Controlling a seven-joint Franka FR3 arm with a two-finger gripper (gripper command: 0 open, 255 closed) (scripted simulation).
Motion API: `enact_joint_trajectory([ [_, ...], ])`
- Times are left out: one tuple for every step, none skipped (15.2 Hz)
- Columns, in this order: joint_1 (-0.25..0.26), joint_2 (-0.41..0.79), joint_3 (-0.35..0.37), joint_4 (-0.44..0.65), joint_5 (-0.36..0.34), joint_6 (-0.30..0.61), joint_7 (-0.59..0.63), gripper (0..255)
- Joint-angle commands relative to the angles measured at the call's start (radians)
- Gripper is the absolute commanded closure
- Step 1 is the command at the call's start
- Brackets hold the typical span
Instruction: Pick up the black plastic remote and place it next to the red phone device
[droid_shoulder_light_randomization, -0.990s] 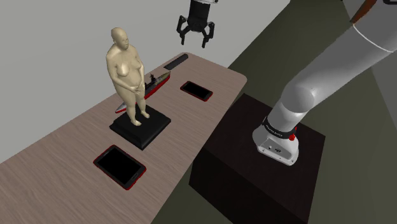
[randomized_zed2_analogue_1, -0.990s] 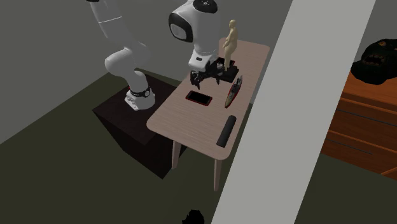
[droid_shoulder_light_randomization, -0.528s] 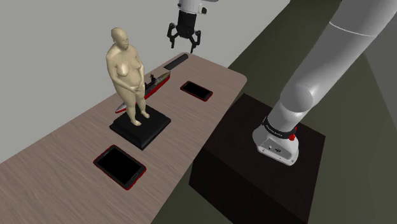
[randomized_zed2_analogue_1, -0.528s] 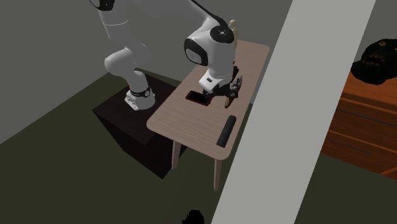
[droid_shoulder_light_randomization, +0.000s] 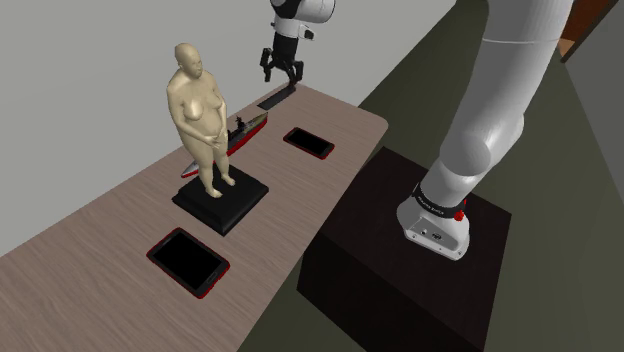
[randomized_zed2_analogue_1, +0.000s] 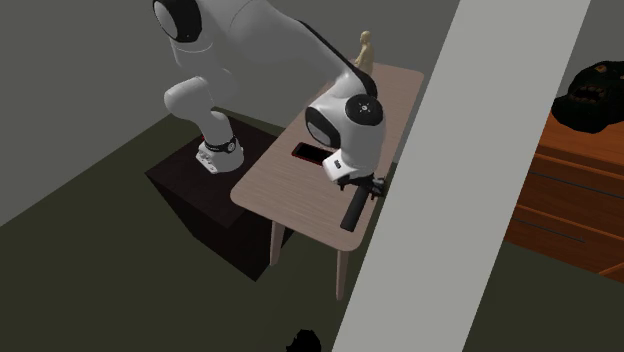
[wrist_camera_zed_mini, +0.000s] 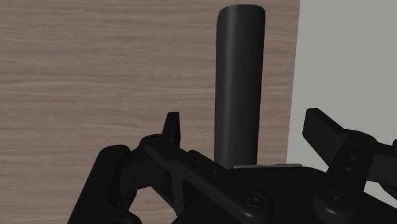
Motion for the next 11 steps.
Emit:
enact_joint_trajectory([
  [0.001,0.034,-0.006,0.017,0.003,0.018,0.028,0],
  [0.002,0.040,-0.005,0.012,0.004,0.029,0.028,0],
  [0.004,0.047,-0.004,0.008,0.005,0.041,0.027,0],
  [0.005,0.053,-0.003,0.003,0.006,0.052,0.027,0],
  [0.007,0.060,-0.003,-0.001,0.007,0.063,0.026,0],
  [0.008,0.067,-0.002,-0.005,0.008,0.075,0.026,0],
  [0.010,0.074,-0.001,-0.009,0.009,0.086,0.025,0],
  [0.011,0.078,0.000,-0.011,0.009,0.092,0.025,0],
  [0.011,0.078,0.000,-0.011,0.009,0.092,0.025,0],
  [0.011,0.078,0.000,-0.011,0.009,0.092,0.025,0],
  [0.011,0.078,0.000,-0.011,0.009,0.092,0.025,0],
])
